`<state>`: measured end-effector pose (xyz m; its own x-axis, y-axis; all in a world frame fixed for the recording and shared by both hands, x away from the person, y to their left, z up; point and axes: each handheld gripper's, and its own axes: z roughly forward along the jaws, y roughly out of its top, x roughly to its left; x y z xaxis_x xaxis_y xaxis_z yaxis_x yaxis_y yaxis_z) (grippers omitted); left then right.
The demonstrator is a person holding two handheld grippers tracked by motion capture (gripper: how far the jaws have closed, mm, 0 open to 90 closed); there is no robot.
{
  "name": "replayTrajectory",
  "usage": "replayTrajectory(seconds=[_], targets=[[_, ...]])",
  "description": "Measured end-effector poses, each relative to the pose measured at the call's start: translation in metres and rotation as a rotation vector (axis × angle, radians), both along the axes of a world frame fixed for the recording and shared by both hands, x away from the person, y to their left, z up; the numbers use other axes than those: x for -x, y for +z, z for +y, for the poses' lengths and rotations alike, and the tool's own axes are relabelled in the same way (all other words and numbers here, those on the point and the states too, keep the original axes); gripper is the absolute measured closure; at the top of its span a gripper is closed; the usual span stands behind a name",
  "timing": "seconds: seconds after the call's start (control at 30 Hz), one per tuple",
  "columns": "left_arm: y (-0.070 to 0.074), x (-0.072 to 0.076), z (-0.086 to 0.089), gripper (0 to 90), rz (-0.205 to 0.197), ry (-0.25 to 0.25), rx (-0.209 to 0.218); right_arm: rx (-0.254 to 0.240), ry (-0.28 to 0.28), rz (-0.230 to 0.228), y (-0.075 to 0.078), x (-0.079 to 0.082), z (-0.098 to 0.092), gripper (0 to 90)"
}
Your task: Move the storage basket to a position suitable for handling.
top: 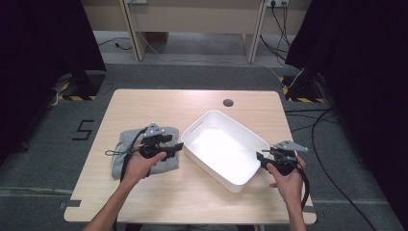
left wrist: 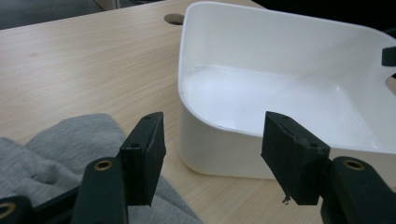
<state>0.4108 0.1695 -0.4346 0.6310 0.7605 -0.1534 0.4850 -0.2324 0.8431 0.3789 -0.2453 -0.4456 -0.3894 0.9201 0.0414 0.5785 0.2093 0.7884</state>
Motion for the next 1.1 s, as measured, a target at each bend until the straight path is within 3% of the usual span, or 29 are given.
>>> replayTrajectory(seconds=[0.23, 0.43, 0.53, 0.6, 0.7, 0.8, 0.97, 1.03, 1.1], targets=[[-0.008, -0.008, -0.009, 44.8, 0.02, -0.001, -0.018, 0.021, -0.003, 0.0, -0.004, -0.013, 0.0, 54.8], [-0.009, -0.014, -0.004, 46.0, 0.028, 0.011, 0.03, 0.002, 0.015, 0.003, -0.008, -0.025, -0.005, 66.8], [-0.01, -0.017, -0.001, 44.9, 0.039, 0.019, 0.052, 0.047, 0.057, 0.0, -0.008, -0.038, -0.005, 73.8], [-0.009, -0.019, 0.001, 44.7, 0.032, 0.03, 0.049, 0.023, 0.071, 0.002, -0.009, -0.043, -0.008, 78.0], [-0.01, -0.024, 0.002, 44.2, 0.031, 0.044, 0.056, -0.004, 0.11, 0.013, -0.01, -0.054, -0.012, 80.0], [-0.013, -0.028, 0.001, 43.8, 0.044, 0.047, 0.055, 0.028, 0.149, 0.016, -0.008, -0.065, -0.012, 80.0], [-0.014, -0.031, -0.003, 47.6, 0.047, 0.036, 0.038, 0.029, 0.223, 0.036, -0.006, -0.088, -0.016, 80.2], [-0.015, -0.032, -0.004, 48.6, 0.05, 0.028, 0.037, 0.036, 0.224, 0.038, -0.005, -0.091, -0.015, 79.7], [-0.016, -0.033, -0.007, 51.6, 0.056, 0.018, 0.041, 0.076, 0.223, 0.037, -0.004, -0.098, -0.012, 77.7]])
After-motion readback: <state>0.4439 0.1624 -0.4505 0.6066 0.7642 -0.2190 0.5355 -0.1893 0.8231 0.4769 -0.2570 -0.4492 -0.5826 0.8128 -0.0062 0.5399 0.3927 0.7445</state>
